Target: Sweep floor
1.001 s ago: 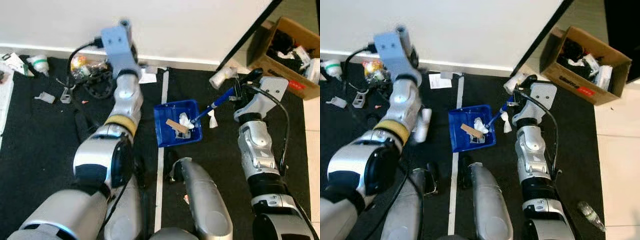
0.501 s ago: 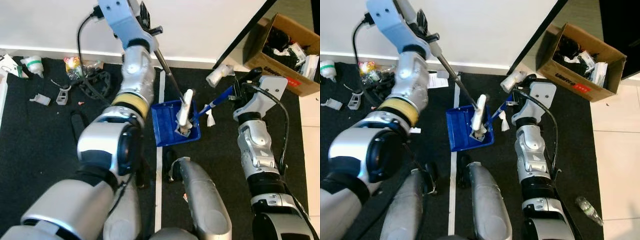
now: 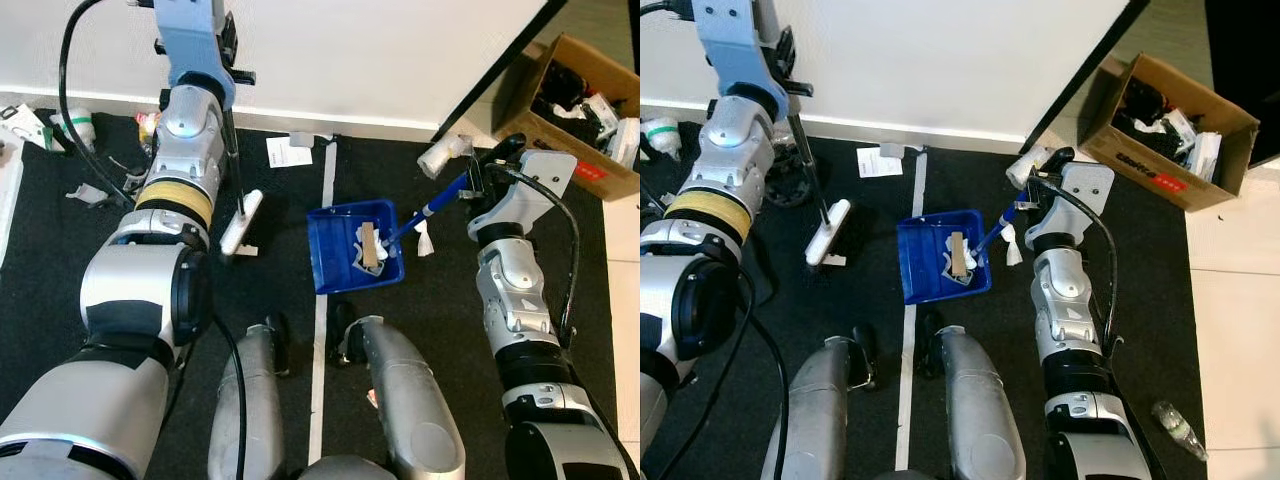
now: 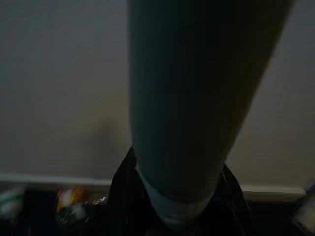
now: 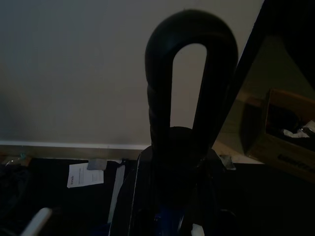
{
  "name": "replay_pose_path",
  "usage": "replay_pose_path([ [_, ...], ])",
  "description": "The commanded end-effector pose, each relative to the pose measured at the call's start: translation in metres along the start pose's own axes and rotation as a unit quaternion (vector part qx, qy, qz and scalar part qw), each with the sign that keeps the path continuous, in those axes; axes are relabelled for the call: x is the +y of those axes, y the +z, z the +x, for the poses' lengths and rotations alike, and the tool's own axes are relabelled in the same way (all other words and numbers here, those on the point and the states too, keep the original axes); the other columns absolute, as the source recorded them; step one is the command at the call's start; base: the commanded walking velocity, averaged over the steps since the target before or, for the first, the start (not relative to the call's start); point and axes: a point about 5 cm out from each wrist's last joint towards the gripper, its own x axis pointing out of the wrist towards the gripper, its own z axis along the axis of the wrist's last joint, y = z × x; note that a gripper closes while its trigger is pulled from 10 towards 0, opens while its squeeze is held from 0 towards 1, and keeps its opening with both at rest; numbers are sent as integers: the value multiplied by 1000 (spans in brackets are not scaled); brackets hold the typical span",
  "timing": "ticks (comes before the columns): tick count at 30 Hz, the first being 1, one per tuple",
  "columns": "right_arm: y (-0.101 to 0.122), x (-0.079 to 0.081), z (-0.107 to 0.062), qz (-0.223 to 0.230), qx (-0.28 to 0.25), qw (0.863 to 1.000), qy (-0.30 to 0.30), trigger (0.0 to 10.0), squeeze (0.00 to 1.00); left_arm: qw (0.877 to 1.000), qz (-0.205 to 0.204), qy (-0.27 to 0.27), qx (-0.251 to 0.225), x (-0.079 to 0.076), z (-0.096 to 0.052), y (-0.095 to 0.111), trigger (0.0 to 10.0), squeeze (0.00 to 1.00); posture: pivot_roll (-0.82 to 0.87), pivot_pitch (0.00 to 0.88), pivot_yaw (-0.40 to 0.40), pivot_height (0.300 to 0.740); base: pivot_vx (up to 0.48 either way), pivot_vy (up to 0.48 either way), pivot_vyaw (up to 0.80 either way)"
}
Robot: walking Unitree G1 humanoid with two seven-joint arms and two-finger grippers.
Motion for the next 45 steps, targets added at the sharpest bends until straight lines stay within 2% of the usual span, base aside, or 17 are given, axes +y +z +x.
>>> replay_pose_path([
  [1,-53,-4,-26,10,130,991,-5,10000,0,998,24,52,1,22,-8,-10,10000,0,-75,409,-47,740,0,0,0],
  [3,-54,-3,-26,10,131,991,-5,10000,0,997,47,67,12,29,-18,-28,10000,0,-76,410,-49,740,0,0,0],
  [4,-54,-3,-26,10,131,991,-3,10000,0,995,76,53,30,26,-24,-39,10000,0,-80,411,-50,740,0,0,0],
  [5,-54,-3,-26,10,131,991,-3,10000,0,995,76,53,30,26,-24,-39,10000,0,-80,411,-50,740,0,0,0],
  [7,-55,-2,-26,10,132,991,-2,10000,0,991,109,16,69,19,-34,-61,10000,0,-85,413,-50,740,0,0,0],
  [8,-55,-2,-26,10,132,991,-2,10000,0,991,109,16,69,19,-34,-61,10000,0,-85,413,-50,740,0,0,0],
  [12,-56,-2,-28,11,133,991,-2,10000,0,979,140,-71,130,8,-49,-88,10000,0,-87,413,-43,740,0,0,0],
  [14,-56,-4,-28,11,133,991,-4,10000,0,973,127,-93,168,6,-52,-95,10000,0,-80,412,-41,740,0,0,0],
  [18,-57,-6,-28,10,135,991,-6,10000,0,961,102,-156,205,-6,-58,-103,10000,0,-77,413,-41,740,0,0,0],
  [21,-58,-6,-28,10,136,991,-5,10000,0,954,81,-176,228,-10,-59,-107,10000,0,-74,410,-43,740,0,0,0],
  [25,-57,-5,-25,11,136,991,-5,10000,0,932,85,-229,268,-7,-56,-102,10000,0,-71,400,-41,740,0,0,0],
  [30,-57,-5,-22,12,136,991,-5,10000,0,917,88,-270,280,-3,-51,-89,10000,0,-58,374,-38,740,0,0,0],
  [32,-57,-5,-22,12,137,990,-5,10000,0,918,85,-271,277,-1,-50,-85,10000,0,-48,358,-36,740,0,0,0],
  [35,-57,-5,-18,13,138,990,-6,10000,0,929,82,-258,253,6,-43,-71,10000,0,-31,328,-32,740,0,0,0],
  [39,-53,-5,-7,15,136,991,-9,10000,0,957,126,-174,194,43,-28,-42,10000,0,-2,274,-27,740,0,0,0],
  [43,-52,-5,-4,15,136,991,-9,10000,0,961,149,-143,181,57,-26,-34,10000,0,15,253,-30,740,0,0,0],
  [45,-50,-6,-1,16,135,991,-7,10000,0,958,169,-129,190,70,-32,-35,10000,0,38,213,-33,740,0,0,0],
])
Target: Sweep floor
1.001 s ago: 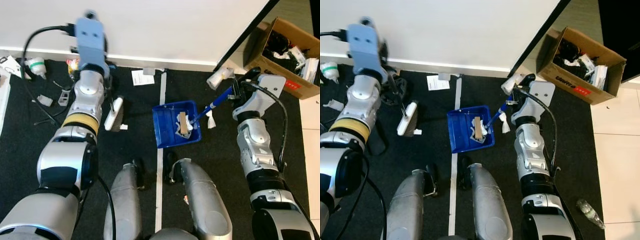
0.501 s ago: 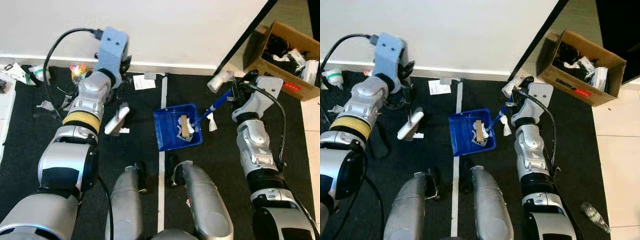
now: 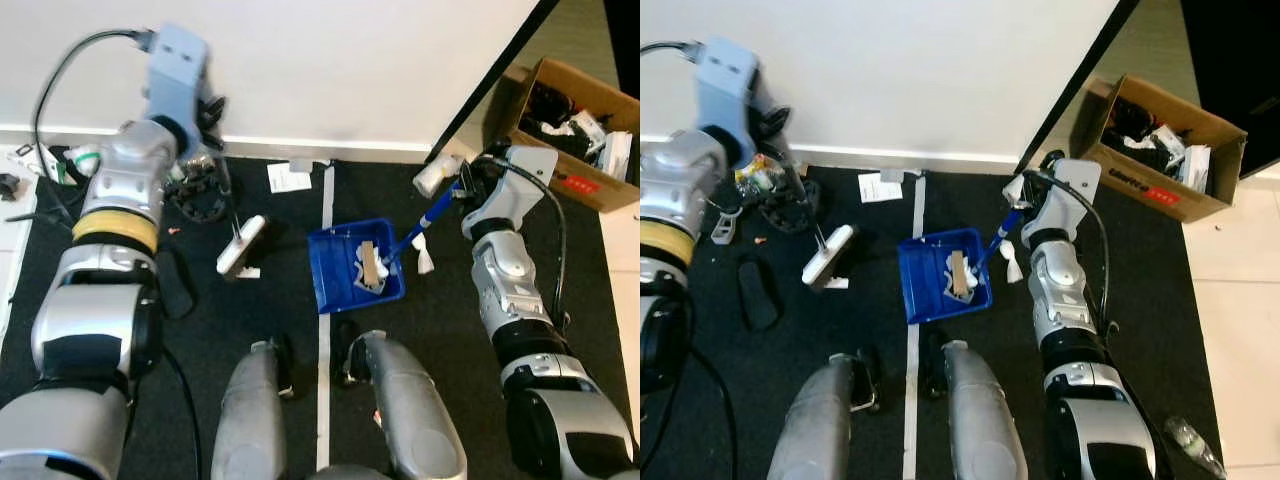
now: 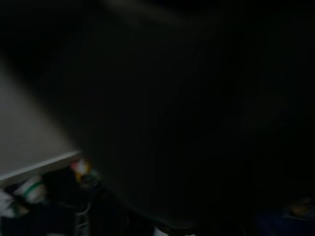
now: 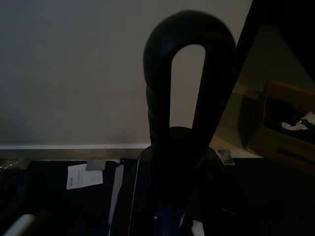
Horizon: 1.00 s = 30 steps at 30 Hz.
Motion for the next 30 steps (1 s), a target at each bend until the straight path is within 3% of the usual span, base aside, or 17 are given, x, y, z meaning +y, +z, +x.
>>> replay_pose_path([
  [1,-36,-4,-15,12,82,997,-3,10000,0,998,43,31,25,17,-11,-8,10000,0,38,213,-33,740,0,0,0],
  [10,-38,-8,-15,18,86,996,-8,10000,0,996,57,61,27,17,-21,-27,10000,0,53,159,-32,740,0,0,0],
  [11,-40,-12,-16,20,91,996,-11,10000,0,995,58,68,33,11,-26,-44,10000,0,58,144,-29,740,0,0,0],
  [13,-40,-12,-16,20,91,996,-11,10000,0,995,58,68,33,11,-26,-44,10000,0,58,144,-29,740,0,0,0],
  [14,-43,-17,-18,19,98,995,-14,10000,0,996,35,78,29,1,-29,-61,10000,0,62,133,-30,740,0,0,0],
  [16,-49,-25,-23,16,109,994,-21,10000,0,991,-75,111,-10,-32,-31,-88,10000,0,62,120,-33,740,0,0,0],
  [17,-49,-25,-23,16,109,994,-21,10000,0,991,-75,111,-10,-32,-31,-88,10000,0,62,120,-33,740,0,0,0],
  [18,-51,-26,-25,15,112,993,-22,10000,0,989,-98,112,2,-48,-30,-98,10000,0,59,121,-32,740,0,0,0],
  [19,-51,-26,-25,15,112,993,-22,10000,0,989,-98,112,2,-48,-30,-98,10000,0,59,121,-32,740,0,0,0],
  [21,-53,-27,-27,13,115,993,-23,10000,0,988,-105,108,44,-71,-29,-114,10000,0,53,121,-26,740,0,0,0],
  [22,-53,-27,-27,13,115,993,-23,10000,0,988,-105,108,44,-71,-29,-114,10000,0,53,121,-26,740,0,0,0],
  [24,-55,-27,-28,12,115,993,-23,10000,0,979,-127,150,61,-84,-28,-120,10000,0,40,127,-23,740,0,0,0],
  [27,-56,-27,-29,11,115,993,-22,10000,0,963,-183,191,53,-98,-21,-112,10000,0,33,134,-24,740,0,0,0],
  [30,-56,-27,-29,11,116,993,-22,10000,0,959,-200,192,48,-102,-17,-108,10000,0,32,134,-25,740,0,0,0],
])
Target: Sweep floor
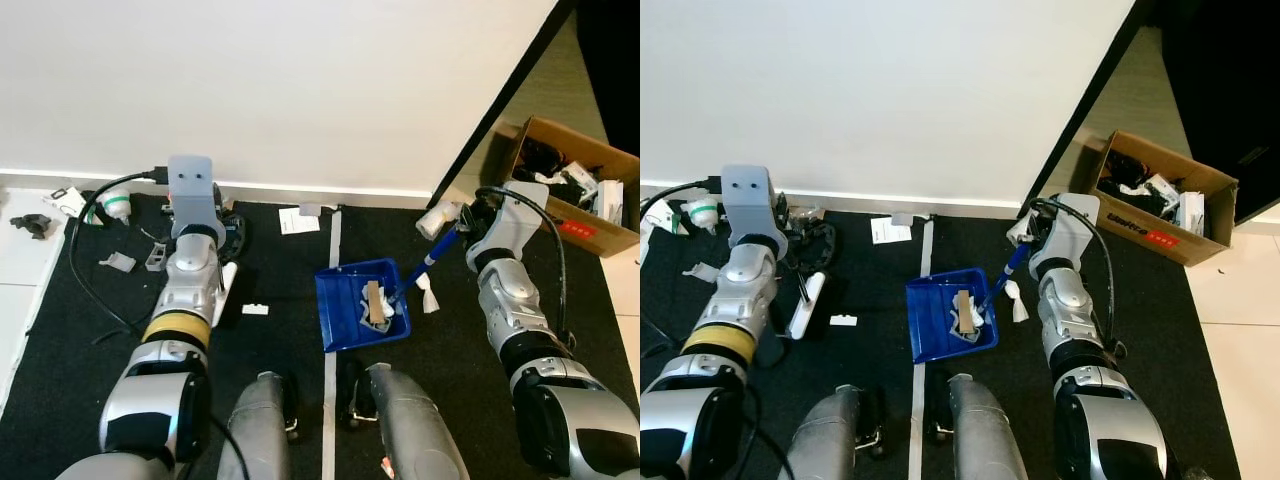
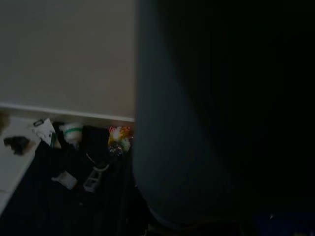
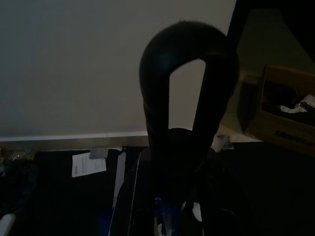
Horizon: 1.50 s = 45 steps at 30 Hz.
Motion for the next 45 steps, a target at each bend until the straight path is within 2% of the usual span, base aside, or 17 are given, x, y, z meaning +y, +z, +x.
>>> replay_pose_path([
  [1,-20,-1,-9,6,41,999,1,10000,0,999,-31,0,27,-8,-3,-11,10000,0,32,134,-25,740,0,0,0],
  [4,-21,-4,-9,4,42,999,1,10000,0,995,-97,4,-30,-28,7,23,10000,0,32,143,-29,740,0,0,0],
  [5,-21,-4,-9,4,42,999,1,10000,0,995,-97,4,-30,-28,7,23,10000,0,32,143,-29,740,0,0,0],
  [7,-21,-6,-9,4,43,999,1,10000,0,990,-131,2,-61,-39,15,50,10000,0,35,145,-30,740,0,0,0],
  [11,-20,-5,-8,4,42,999,0,10000,0,985,-148,0,-91,-45,21,75,10000,0,35,146,-28,740,0,0,0],
  [16,-19,-4,-7,6,39,999,0,10000,0,979,-157,4,-131,-49,25,102,10000,0,30,148,-26,740,0,0,0],
  [18,-19,-4,-7,6,39,999,0,10000,0,979,-157,4,-131,-49,25,102,10000,0,30,148,-26,740,0,0,0],
  [21,-19,-6,-8,5,38,999,-1,10000,0,980,-127,-25,-150,-53,27,116,10000,0,27,149,-27,740,0,0,0],
  [22,-18,-7,-8,5,38,999,-2,10000,0,982,-95,-39,-158,-53,27,118,10000,0,23,150,-27,740,0,0,0],
  [25,-19,-9,-9,3,39,999,-4,10000,0,982,-20,-68,-173,-43,27,109,10000,0,25,155,-33,740,0,0,0],
  [29,-20,-9,-9,2,40,999,-3,10000,0,985,-12,-70,-160,-34,26,94,10000,0,27,156,-36,740,0,0,0],
  [31,-20,-7,-9,2,41,999,0,10000,0,990,19,-73,-122,-25,23,65,10000,0,27,156,-36,740,0,0,0],
  [32,-20,-7,-9,2,41,999,0,10000,0,990,19,-73,-122,-25,23,65,10000,0,27,156,-36,740,0,0,0],
  [33,-20,-6,-8,3,41,999,1,10000,0,992,36,-81,-91,-22,19,45,10000,0,27,156,-36,740,0,0,0],
  [37,-19,-4,-8,4,41,999,2,10000,0,993,57,-89,-48,-19,14,22,10000,0,28,156,-36,740,0,0,0],
  [39,-19,-3,-7,6,40,999,3,10000,0,991,95,-90,10,-11,9,-1,10000,0,28,154,-34,740,0,0,0],
  [45,-18,-5,-7,9,40,999,0,10000,0,978,150,-109,99,14,5,-24,10000,0,30,150,-29,740,0,0,0],
])
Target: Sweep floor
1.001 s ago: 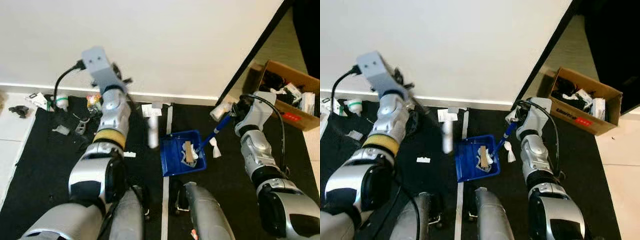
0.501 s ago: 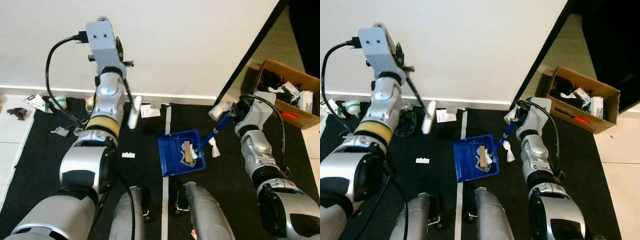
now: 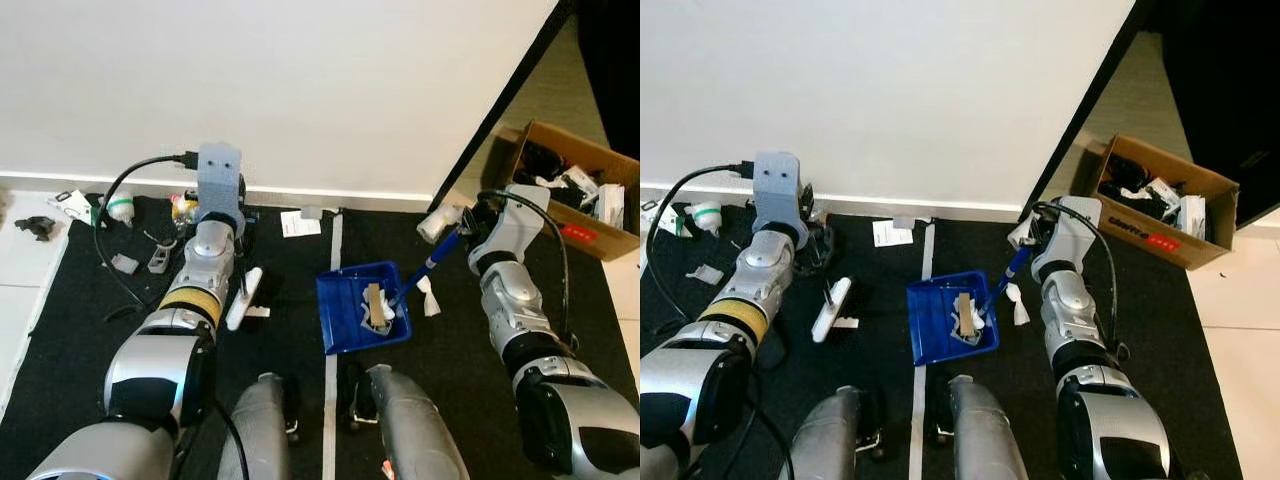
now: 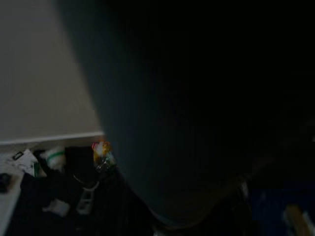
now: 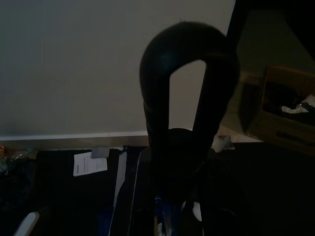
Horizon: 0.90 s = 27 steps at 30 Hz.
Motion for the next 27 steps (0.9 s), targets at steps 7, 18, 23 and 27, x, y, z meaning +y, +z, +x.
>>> replay_pose_path([
  [7,-14,-2,-5,13,31,999,-6,10000,0,993,18,-52,106,22,-12,-30,10000,0,40,145,-27,740,0,0,0],
  [18,-15,-1,-5,16,33,999,-7,10000,0,967,-68,-228,92,5,-25,13,10000,0,49,140,-21,740,0,0,0],
  [23,-15,-2,-5,17,33,999,-9,10000,0,953,-60,-282,95,4,-35,24,10000,0,49,137,-18,740,0,0,0],
  [27,-15,-4,-5,17,34,999,-13,10000,0,938,-50,-325,110,12,-49,30,10000,0,53,132,-15,740,0,0,0],
])
